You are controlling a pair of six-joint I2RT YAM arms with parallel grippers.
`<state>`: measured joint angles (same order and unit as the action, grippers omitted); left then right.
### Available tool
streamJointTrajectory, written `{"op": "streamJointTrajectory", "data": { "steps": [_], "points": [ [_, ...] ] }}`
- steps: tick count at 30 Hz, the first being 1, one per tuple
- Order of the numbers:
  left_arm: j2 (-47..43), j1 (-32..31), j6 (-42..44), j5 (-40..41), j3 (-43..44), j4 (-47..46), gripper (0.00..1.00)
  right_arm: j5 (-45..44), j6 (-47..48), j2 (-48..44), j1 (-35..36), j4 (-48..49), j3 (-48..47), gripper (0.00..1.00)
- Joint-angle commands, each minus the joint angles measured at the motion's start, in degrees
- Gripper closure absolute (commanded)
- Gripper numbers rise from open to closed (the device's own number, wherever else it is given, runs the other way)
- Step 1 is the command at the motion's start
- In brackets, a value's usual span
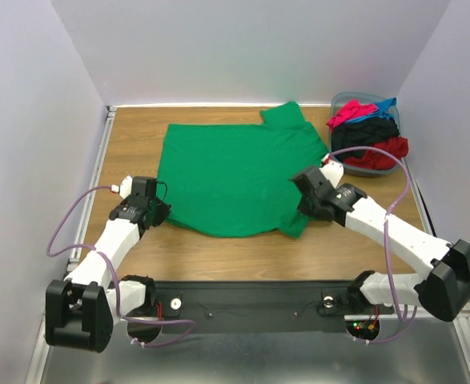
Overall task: Fold and stack the t-shirts
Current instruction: Flatten the tshirt out, then fold the tshirt
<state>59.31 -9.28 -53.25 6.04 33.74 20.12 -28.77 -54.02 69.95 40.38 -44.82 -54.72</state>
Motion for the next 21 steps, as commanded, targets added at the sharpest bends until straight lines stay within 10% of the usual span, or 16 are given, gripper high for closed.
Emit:
{"op": "streamJointTrajectory", "data": {
  "steps": [1,21],
  "points": [
    [3.35,-0.04,1.84,0.90,5.63,-2.28,1.00,0.90,7.08,2.46,-6.09,8.32,-3.46,1.00],
    [23.91,3.74,6.32,4.86,23.47,-5.18,1.00,8.91,18.86,24.35,-19.72,15.55,-22.36,0.99]
  ]
}}
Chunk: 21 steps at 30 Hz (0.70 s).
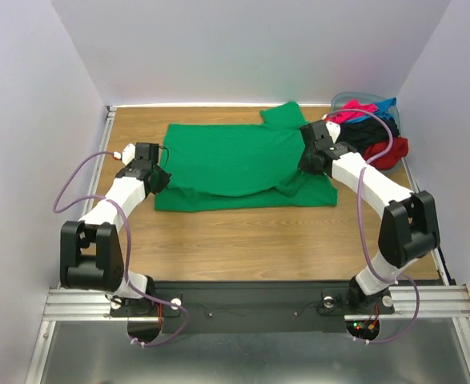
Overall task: Fold and stack the t-shirts
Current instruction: Fold the tshirt
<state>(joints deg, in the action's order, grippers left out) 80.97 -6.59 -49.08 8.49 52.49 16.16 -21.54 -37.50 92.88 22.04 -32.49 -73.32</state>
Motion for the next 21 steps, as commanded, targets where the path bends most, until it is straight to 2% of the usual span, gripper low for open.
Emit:
{"op": "streamJointTrajectory", "data": {
  "steps": [1,9,14,15,16,17,18,19,20,21],
  "points": [
    [3.22,1.23,2.58,2.15,5.51,-1.40,1.00,2.02,2.51,2.21,-1.82,3.22,-4.37,1.00],
    [11.48,2.63,2.59,2.14,10.26,-1.31,1.00,1.50,3.04,10.82,-4.64,3.57,-10.26,1.00],
    [16.14,3.07,2.41,3.45,13.69,-0.09,0.99,5.19,6.81,16.97,-6.13,3.66,-16.23,0.99],
    [17.02,3.16,1.71,5.90,14.30,0.62,0.98,5.28,7.43,18.64,-6.40,3.66,-17.20,0.94],
    [17.38,3.34,1.36,6.88,15.35,1.41,0.61,6.15,8.48,19.26,-6.49,3.66,-17.90,0.90],
    [17.55,3.42,1.53,7.50,15.71,1.76,0.45,6.77,9.01,19.62,-6.75,3.66,-19.22,0.74],
    [17.47,3.51,1.79,7.68,15.97,2.03,0.30,7.47,9.72,19.71,-6.75,3.66,-19.66,0.65],
    [16.95,3.60,1.53,8.03,16.50,2.38,0.02,9.74,11.55,19.18,-6.75,3.58,-19.93,0.58],
    [16.42,3.60,1.70,8.12,16.50,2.47,0.02,11.59,12.35,18.57,-6.75,3.57,-19.93,0.53],
    [15.72,3.60,1.88,8.03,16.50,2.47,0.02,13.35,13.05,17.69,-6.75,3.57,-18.89,0.40]
  ]
}}
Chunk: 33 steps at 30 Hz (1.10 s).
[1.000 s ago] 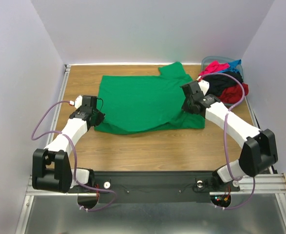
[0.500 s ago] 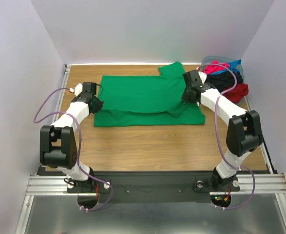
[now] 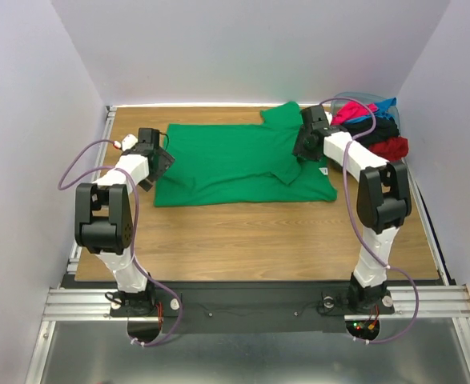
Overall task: Fold and stack the t-shirts
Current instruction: Fold the tshirt
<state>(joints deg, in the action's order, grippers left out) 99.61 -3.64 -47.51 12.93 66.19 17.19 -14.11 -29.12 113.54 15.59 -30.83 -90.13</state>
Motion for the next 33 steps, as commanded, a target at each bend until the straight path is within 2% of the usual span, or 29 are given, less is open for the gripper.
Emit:
{"op": "streamJointTrajectory", "data": {
  "steps": [1,2,3,4,8,12,22,29,33],
  "points": [
    [-4.59,0.65,0.22,3.68,2.63,1.62,0.02,9.94,5.30,-5.41,-0.39,2.00,-1.11,0.35],
    [-5.65,0.65,0.31,3.60,2.45,1.71,0.02,11.72,5.48,-6.65,-0.30,2.00,-0.15,0.30],
    [-7.83,0.65,0.48,2.72,2.01,1.53,0.02,13.30,5.83,-8.05,-0.21,2.09,2.30,0.03],
    [-8.99,0.56,0.66,2.19,0.70,1.27,0.02,15.41,5.83,-9.20,-0.30,2.35,3.63,0.00],
    [-14.70,-0.31,2.06,-2.19,-4.65,-1.80,0.02,20.16,4.17,-14.65,-0.13,5.85,12.33,0.00],
    [-19.62,-1.72,3.56,-5.72,-11.15,-4.00,0.02,23.68,2.58,-13.18,0.57,8.59,16.12,0.00],
    [-28.68,-2.86,4.61,-4.67,-19.52,-4.89,0.02,22.72,1.70,-5.35,3.48,10.61,12.09,0.00],
    [-28.69,-2.86,5.49,-3.09,-18.12,-3.13,0.02,21.58,0.82,-1.83,3.92,11.23,9.98,0.00],
    [-28.33,-2.78,5.58,-3.43,-17.94,-3.21,0.02,21.58,0.65,1.24,4.00,11.32,5.76,0.00]
  ]
}}
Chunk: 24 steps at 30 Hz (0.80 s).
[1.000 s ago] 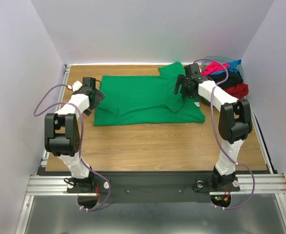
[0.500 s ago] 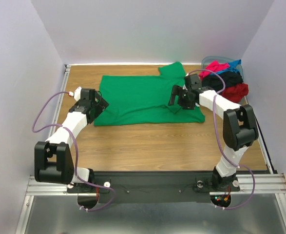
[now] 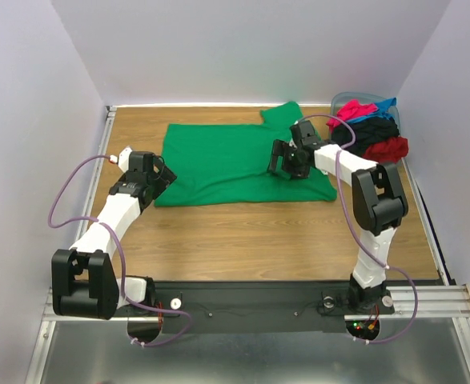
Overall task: Fold and stack the t-shirts
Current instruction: Fold the tshirt
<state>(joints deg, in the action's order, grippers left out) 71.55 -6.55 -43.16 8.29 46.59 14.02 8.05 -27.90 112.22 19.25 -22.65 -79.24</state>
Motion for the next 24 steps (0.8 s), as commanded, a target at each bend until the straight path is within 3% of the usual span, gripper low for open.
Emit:
{"op": "streamJointTrajectory", "data": {
  "steps": [1,10,13,19,24],
  "points": [
    [-0.27,0.13,1.41,1.20,1.66,-0.13,0.02,-0.93,-0.84,3.08,0.35,3.14,-6.52,0.00],
    [0.52,0.13,3.07,0.85,3.86,0.13,0.01,-1.11,0.21,14.42,0.36,3.14,-27.95,0.00],
    [0.17,0.13,3.60,0.58,4.13,0.30,0.02,-2.60,4.06,13.55,0.35,3.14,-29.04,0.00],
    [0.69,-0.39,3.52,-3.10,3.42,-2.94,0.02,-6.55,6.19,-0.32,0.27,3.32,-15.44,0.00],
    [7.00,-4.08,4.04,-5.30,6.66,-6.46,0.01,-14.72,2.42,-9.91,0.35,3.32,2.65,0.00]
  ]
}}
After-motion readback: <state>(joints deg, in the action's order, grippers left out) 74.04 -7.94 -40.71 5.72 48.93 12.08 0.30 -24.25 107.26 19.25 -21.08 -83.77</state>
